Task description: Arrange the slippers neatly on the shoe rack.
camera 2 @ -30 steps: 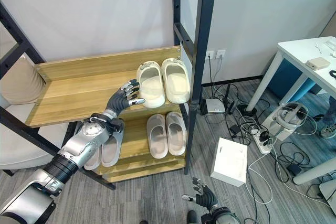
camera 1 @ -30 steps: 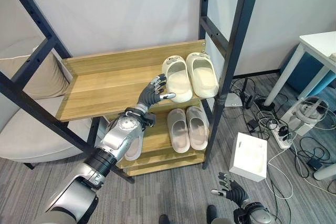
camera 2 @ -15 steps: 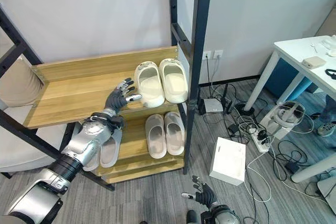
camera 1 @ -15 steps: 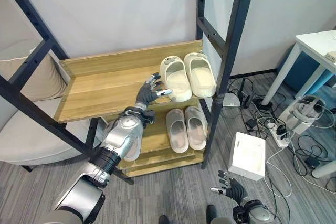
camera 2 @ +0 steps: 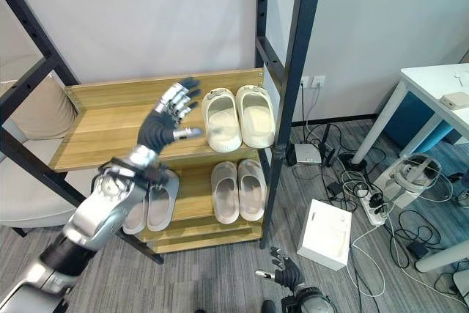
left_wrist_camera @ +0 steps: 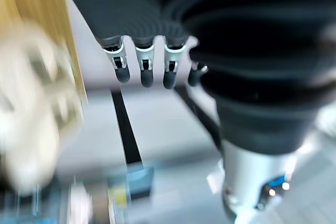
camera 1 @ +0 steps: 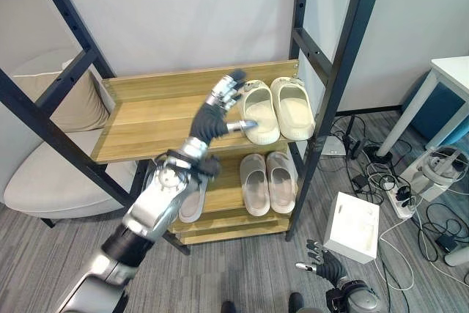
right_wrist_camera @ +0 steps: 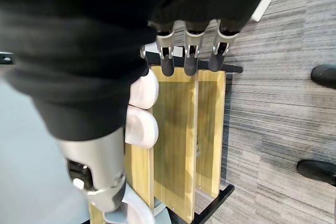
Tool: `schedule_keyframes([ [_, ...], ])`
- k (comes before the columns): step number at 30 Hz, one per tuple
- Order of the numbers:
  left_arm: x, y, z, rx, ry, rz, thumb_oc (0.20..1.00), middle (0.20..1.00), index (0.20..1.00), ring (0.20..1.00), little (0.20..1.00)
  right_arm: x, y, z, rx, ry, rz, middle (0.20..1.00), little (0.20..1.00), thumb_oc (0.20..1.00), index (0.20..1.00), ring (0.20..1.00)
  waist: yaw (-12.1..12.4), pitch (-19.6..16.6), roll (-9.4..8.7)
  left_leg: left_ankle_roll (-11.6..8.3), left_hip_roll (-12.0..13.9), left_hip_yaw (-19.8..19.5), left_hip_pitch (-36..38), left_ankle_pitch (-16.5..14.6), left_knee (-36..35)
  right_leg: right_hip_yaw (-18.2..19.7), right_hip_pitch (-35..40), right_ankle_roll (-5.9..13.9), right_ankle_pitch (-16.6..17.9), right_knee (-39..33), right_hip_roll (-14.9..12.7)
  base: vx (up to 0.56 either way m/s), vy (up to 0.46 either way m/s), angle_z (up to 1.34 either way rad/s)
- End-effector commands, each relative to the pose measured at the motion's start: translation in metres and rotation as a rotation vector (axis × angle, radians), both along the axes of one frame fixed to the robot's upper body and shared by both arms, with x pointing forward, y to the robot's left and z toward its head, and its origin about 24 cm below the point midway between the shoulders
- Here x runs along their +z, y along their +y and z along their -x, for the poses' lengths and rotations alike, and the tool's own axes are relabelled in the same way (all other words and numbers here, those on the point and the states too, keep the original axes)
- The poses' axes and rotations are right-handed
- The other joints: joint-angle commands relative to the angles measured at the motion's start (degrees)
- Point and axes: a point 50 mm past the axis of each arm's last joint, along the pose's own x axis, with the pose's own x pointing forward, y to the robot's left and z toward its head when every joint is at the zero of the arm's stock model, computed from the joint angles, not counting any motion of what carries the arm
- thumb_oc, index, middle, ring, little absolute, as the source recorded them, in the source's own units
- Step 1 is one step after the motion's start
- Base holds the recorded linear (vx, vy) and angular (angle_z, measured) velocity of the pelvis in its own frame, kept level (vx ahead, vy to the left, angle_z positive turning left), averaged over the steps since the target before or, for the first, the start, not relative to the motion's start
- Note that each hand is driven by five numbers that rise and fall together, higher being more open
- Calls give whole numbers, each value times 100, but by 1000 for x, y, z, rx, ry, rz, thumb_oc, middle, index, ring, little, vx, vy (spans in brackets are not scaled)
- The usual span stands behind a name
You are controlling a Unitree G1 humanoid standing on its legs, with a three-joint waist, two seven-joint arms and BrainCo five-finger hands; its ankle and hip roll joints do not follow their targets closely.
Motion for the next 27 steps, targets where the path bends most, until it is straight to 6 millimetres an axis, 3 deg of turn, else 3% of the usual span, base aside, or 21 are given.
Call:
schedule_keyframes([
  [1, 7, -11, 5, -175, -23, -13, 1000, 1000, 1000, 1000, 1000, 10, 12, -21, 19, -95, -50, 1000, 1000, 1000, 1000, 1000, 33, 125, -164, 166, -165, -192, 277, -1081, 4, -332, 492, 238, -1032, 12, -72, -12, -3, 4],
  [5, -29, -25, 15, -261, 90, -129, 1000, 1000, 1000, 1000, 1000, 8, 14, -23, 41, -87, -42, 1000, 1000, 1000, 1000, 1000, 53, 141, -167, 172, -167, -229, 274, -1081, 4, -338, 498, 225, -1052, 12, -59, -12, 1, 9],
  [9, -80, -18, 13, -179, 261, -225, 1000, 1000, 1000, 1000, 1000, 12, 11, -29, 33, -105, -32, 1000, 1000, 1000, 1000, 1000, 45, 182, -157, 185, -165, -251, 275, -1075, 4, -329, 494, 204, -1052, 12, -46, -3, 0, 1],
  [12, -130, -7, 21, -103, 407, -348, 1000, 1000, 1000, 1000, 1000, 13, 9, -34, 31, -112, -14, 1000, 1000, 1000, 1000, 1000, 48, 218, -161, 202, -162, -243, 280, -1078, 4, -292, 486, 192, -1061, 12, -36, -6, 1, -1],
  [15, -198, 14, 36, 66, 652, -465, 1000, 1000, 1000, 1000, 1000, 16, 8, -39, 10, -129, -12, 1000, 1000, 1000, 1000, 1000, 38, 253, -176, 213, -153, -217, 291, -1076, 4, -249, 483, 170, -1064, 12, -23, 0, 0, 0],
  [17, -199, 13, 36, 66, 651, -464, 1000, 1000, 1000, 1000, 1000, 16, 7, -39, 10, -129, -11, 1000, 1000, 1000, 1000, 1000, 36, 253, -170, 213, -153, -217, 292, -1076, 4, -250, 484, 170, -1065, 12, -23, -4, 0, -2],
  [18, -221, 22, 44, 151, 746, -477, 1000, 1000, 1000, 1000, 1000, 18, 7, -41, -12, -140, -13, 1000, 1000, 1000, 1000, 1000, 29, 264, -183, 219, -149, -215, 297, -1072, 4, -238, 485, 152, -1070, 12, -21, 0, 0, 0],
  [20, -245, 38, 51, 292, 862, -469, 1000, 1000, 1000, 1000, 1000, 17, 7, -41, -47, -143, -18, 1000, 1000, 1000, 1000, 1000, 37, 270, -210, 224, -150, -220, 284, -1065, 4, -249, 480, 134, -1059, 12, -12, 0, 0, 0],
  [25, -267, 56, 64, 443, 989, -450, 1000, 1000, 1000, 1000, 1000, 13, 6, -38, -80, -132, -12, 1000, 1000, 1000, 1000, 1000, 70, 262, -243, 227, -157, -248, 276, -1066, 4, -273, 489, 111, -1055, 12, -9, -3, -2, 1],
  [27, -269, 68, 66, 548, 1044, -362, 1000, 1000, 1000, 1000, 1000, 11, 4, -36, -110, -125, -9, 1000, 1000, 1000, 1000, 1000, 102, 257, -275, 230, -152, -252, 278, -1062, 4, -290, 497, 103, -1058, 12, -8, 0, 0, 0],
])
